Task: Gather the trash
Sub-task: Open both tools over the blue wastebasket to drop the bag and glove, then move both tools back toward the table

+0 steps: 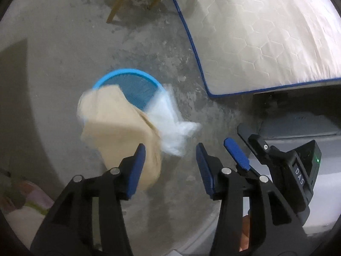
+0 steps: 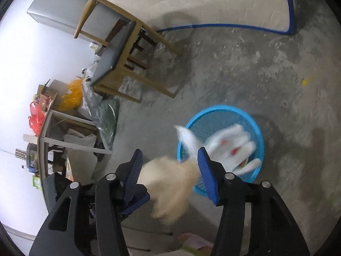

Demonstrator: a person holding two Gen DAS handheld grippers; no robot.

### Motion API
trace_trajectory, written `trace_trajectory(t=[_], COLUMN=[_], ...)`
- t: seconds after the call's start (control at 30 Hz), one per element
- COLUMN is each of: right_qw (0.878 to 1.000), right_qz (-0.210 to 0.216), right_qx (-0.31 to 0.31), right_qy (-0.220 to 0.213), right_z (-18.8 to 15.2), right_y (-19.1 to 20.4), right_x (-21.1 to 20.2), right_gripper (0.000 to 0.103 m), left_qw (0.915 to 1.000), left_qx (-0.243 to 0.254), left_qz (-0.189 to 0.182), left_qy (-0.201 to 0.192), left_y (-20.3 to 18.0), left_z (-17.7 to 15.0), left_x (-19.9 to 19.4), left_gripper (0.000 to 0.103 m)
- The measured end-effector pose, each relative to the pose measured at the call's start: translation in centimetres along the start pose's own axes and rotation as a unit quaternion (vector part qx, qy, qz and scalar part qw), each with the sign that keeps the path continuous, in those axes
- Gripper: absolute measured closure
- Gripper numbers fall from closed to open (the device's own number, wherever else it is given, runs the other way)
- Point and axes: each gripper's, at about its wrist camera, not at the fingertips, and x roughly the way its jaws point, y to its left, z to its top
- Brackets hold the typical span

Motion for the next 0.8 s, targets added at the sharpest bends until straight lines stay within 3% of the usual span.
trace_trajectory(t=[0.23, 0.4, 0.63, 0.8], right_qw=[0.999, 0.997, 0.998, 0.996], right_qz=[0.023, 0.041, 0.05, 0.066], right_qx=[0.008, 0.015, -0.011, -0.06], right_qy=[-0.038, -0.057, -0.019, 0.016], right_z=[-2.3, -7.1, -12.3, -13.7], right_y=[-2.3, -4.2, -4.0, -0.7], right_x=[-2.3, -5.6, -8.5, -8.5], right_gripper=[0.043, 0.043, 0.04, 0.04], left_qw=[0.9995, 0.9947, 0.9708, 0.9555], left_qx=[0.013, 0.073, 0.172, 0.19], left_qz=[-0.013, 0.023, 0.069, 0.094], left_qy=[-0.025, -0.069, -0.152, -0.205], left_y=[-0.3, -1.3, -1.6, 1.2], left_z=[-1.7, -4.7, -12.3, -16.8], left_x=[-3.4, -9.4, -19.0, -25.0], left_gripper=[0.052, 0.047, 0.035, 0.032])
